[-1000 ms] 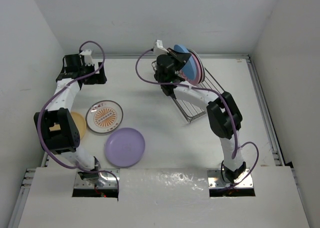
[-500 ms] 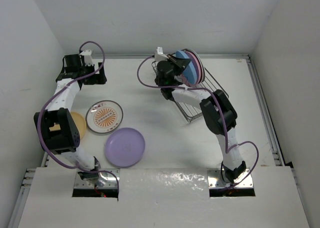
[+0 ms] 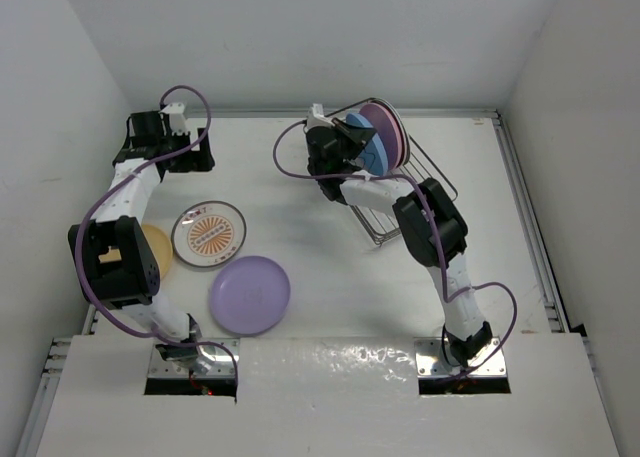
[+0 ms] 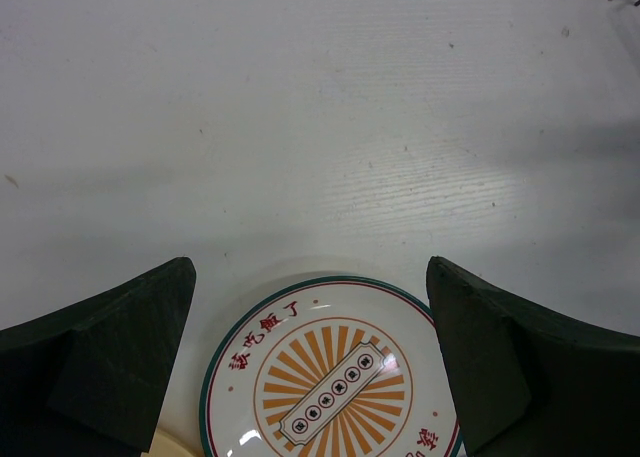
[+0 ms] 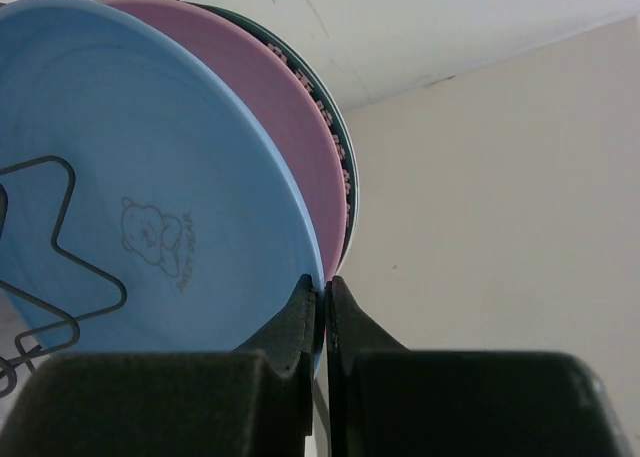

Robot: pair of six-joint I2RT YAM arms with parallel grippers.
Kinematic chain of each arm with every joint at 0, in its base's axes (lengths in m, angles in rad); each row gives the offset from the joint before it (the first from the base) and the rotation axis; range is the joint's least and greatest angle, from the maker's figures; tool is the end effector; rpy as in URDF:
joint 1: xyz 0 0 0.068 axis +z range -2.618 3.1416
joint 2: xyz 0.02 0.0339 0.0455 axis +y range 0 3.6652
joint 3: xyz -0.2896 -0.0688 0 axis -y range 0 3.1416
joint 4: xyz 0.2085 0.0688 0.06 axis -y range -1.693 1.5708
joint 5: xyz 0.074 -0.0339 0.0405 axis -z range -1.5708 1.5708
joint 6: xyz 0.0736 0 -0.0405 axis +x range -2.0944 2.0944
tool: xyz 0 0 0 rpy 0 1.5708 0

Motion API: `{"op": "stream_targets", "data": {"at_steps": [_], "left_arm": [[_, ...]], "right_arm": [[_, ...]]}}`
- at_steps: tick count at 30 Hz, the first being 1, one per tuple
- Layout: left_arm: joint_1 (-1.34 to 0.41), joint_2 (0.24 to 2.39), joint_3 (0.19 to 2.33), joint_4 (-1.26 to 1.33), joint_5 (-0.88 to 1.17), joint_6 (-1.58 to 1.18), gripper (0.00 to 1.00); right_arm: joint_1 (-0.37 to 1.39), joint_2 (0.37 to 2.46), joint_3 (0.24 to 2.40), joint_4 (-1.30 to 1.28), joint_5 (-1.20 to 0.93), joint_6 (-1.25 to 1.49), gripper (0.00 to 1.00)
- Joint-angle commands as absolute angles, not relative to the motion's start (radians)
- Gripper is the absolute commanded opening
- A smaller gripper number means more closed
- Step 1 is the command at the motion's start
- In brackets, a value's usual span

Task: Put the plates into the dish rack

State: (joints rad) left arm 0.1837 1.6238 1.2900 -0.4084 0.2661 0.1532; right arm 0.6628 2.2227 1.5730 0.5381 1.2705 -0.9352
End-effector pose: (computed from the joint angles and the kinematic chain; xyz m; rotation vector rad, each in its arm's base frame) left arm 0.3564 0.0465 0.2931 0.0994 2.2825 -0.1328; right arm 0.4320 0.2481 0.2547 -0.3775 1.7190 -1.2516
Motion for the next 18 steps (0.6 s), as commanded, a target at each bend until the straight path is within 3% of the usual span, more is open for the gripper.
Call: {"op": "stream_targets", "data": {"at_steps": [1,4,8,18], "left_arm": [[0.193,1.609,1.284,-0.397,0.267,0.166,0.97],[0.193,1.612,1.281,-0.399,0.267,0.166,0.97],[0.195,1.615,1.282,-0.393,0.278,0.160,0.97],[0.195,1.617,1.284,-0.399,0.279,0.163,0.97]], "right_arm": [[0.658,2.215,1.614,0.471,1.267,-0.810,0.00],[0.658,2.197,1.600,0.509,1.284,-0.830,0.00],[0.658,2.200,1.562,0.745,1.308,-1.045,0.23],[0.661,2.145,1.516,0.853,1.301,-1.131,0.34]]}}
